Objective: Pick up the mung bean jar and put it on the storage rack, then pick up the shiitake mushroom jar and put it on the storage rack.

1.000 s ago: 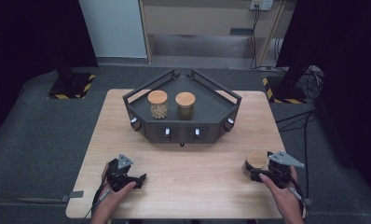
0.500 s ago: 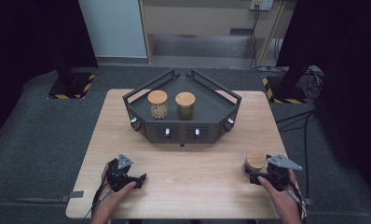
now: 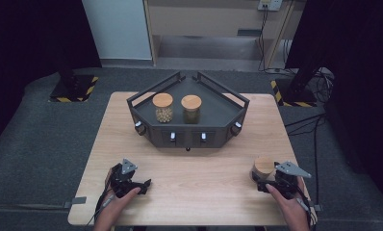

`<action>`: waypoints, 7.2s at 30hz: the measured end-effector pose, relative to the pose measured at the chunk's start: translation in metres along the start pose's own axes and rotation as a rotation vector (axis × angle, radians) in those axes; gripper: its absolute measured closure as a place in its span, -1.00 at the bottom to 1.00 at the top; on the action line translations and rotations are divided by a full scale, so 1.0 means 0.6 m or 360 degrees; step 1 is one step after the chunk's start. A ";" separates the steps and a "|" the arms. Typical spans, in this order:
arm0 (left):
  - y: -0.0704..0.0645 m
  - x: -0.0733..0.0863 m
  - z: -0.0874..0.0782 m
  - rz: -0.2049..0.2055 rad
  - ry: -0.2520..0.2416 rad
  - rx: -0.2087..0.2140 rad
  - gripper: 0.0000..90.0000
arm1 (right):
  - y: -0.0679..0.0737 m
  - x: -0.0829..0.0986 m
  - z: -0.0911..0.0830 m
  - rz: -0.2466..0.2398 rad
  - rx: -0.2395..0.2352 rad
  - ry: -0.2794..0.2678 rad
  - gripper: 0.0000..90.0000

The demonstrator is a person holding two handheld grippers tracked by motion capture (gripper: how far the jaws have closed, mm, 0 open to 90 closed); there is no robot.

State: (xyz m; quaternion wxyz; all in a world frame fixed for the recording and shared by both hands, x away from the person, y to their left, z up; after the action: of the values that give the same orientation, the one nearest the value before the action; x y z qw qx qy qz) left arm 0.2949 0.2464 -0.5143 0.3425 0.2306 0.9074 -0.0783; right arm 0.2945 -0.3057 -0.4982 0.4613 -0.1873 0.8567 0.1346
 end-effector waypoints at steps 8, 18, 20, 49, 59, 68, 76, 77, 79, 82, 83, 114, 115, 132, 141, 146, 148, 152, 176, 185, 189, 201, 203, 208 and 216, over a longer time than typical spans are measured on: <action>0.000 0.000 0.000 0.0000 0.0000 0.0000 -1.00 | -0.001 0.010 0.008 0.0013 -0.0001 0.0012 -0.96; 0.000 0.000 0.000 0.0000 0.0000 0.0000 -1.00 | -0.005 0.012 0.011 0.0026 0.0005 0.0012 -0.96; 0.000 0.000 0.000 0.0000 0.0000 0.0000 -1.00 | -0.005 0.012 0.011 0.0023 0.0005 0.0012 -0.96; 0.000 0.000 0.000 0.0000 0.0000 0.0000 -1.00 | 0.001 0.004 0.029 0.0044 0.0019 -0.0018 -0.77; 0.000 0.000 0.000 0.0000 0.0000 0.0000 -1.00 | 0.006 0.005 0.032 0.0028 0.0045 -0.0026 -0.61; 0.000 0.000 0.000 0.0000 0.0000 0.0000 -1.00 | 0.006 0.004 0.029 0.0016 0.0077 -0.0036 -0.44; 0.000 0.000 0.000 0.0000 0.0000 0.0000 -1.00 | 0.009 0.000 0.026 -0.0016 0.0097 -0.0025 -0.43; 0.000 0.000 0.000 0.0000 0.0000 0.0000 -1.00 | 0.010 -0.002 0.024 -0.0018 0.0101 -0.0033 -0.43; 0.000 0.000 0.000 0.0000 0.0000 0.0000 -1.00 | 0.012 -0.006 0.019 -0.0029 0.0100 -0.0043 -0.43; 0.000 0.000 0.000 0.0000 0.0000 -0.0001 -1.00 | 0.016 -0.016 0.011 -0.0055 0.0094 -0.0053 -0.43; 0.000 0.000 0.000 0.0000 0.0000 0.0000 -1.00 | 0.017 -0.019 0.009 -0.0059 0.0090 -0.0055 -0.43; 0.000 0.000 0.000 -0.0001 0.0000 0.0000 -1.00 | 0.037 -0.114 -0.037 -0.0178 0.0018 -0.0072 -0.43; 0.000 0.000 0.000 0.0000 0.0000 -0.0001 -1.00 | 0.038 -0.116 -0.037 -0.0181 0.0020 -0.0069 -0.43; 0.000 0.000 0.000 -0.0001 0.0000 -0.0002 -1.00 | 0.050 -0.168 -0.047 -0.0183 0.0011 -0.0125 -0.43; 0.000 0.000 0.000 0.0000 0.0001 -0.0001 -1.00 | 0.056 -0.198 -0.049 -0.0203 0.0010 -0.0155 -0.43; 0.000 0.000 0.000 -0.0001 0.0000 -0.0001 -1.00 | 0.057 -0.215 -0.048 -0.0212 0.0009 -0.0166 -0.43; 0.000 0.000 0.000 0.0000 0.0000 -0.0002 -1.00 | 0.058 -0.221 -0.046 -0.0211 0.0006 -0.0173 -0.43; 0.000 0.000 0.000 -0.0001 0.0000 -0.0001 -1.00 | 0.061 -0.231 -0.041 -0.0199 -0.0006 -0.0185 -0.43; 0.000 0.000 0.000 -0.0001 0.0001 -0.0002 -1.00 | 0.076 -0.286 -0.015 -0.0219 -0.0017 -0.0196 -0.43; 0.000 0.000 0.000 -0.0001 0.0000 -0.0002 -1.00 | 0.082 -0.307 0.002 -0.0220 -0.0025 -0.0192 -0.43; 0.000 0.000 0.000 -0.0001 0.0000 -0.0002 -1.00 | 0.086 -0.315 0.013 -0.0219 -0.0032 -0.0193 -0.43; 0.000 0.000 0.000 0.0001 0.0000 -0.0002 -1.00 | 0.097 -0.341 0.051 -0.0218 -0.0041 -0.0178 -0.43; 0.000 0.000 0.000 0.0001 0.0001 -0.0001 -1.00 | 0.098 -0.348 0.058 -0.0214 -0.0045 -0.0177 -0.43; 0.000 0.000 0.000 0.0001 0.0000 -0.0001 -1.00 | 0.101 -0.366 0.075 -0.0209 -0.0047 -0.0182 -0.43; 0.000 0.000 0.000 0.0001 0.0001 0.0000 -1.00 | 0.106 -0.383 0.109 -0.0185 -0.0050 -0.0167 -0.43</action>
State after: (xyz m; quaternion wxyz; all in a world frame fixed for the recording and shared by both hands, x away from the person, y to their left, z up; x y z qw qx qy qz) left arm 0.2948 0.2465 -0.5143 0.3423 0.2310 0.9074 -0.0781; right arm 0.4303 -0.1771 -0.3365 0.5096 -0.2366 0.8169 0.1306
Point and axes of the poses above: each handheld gripper's, and its own axes: z roughly forward along the jaws, x roughly out of its underside, y roughly to its left, the point moved 10 cm from there along z, roughly forward along the jaws, and after that the axes turned 3 degrees about y, right-handed, at the moved point
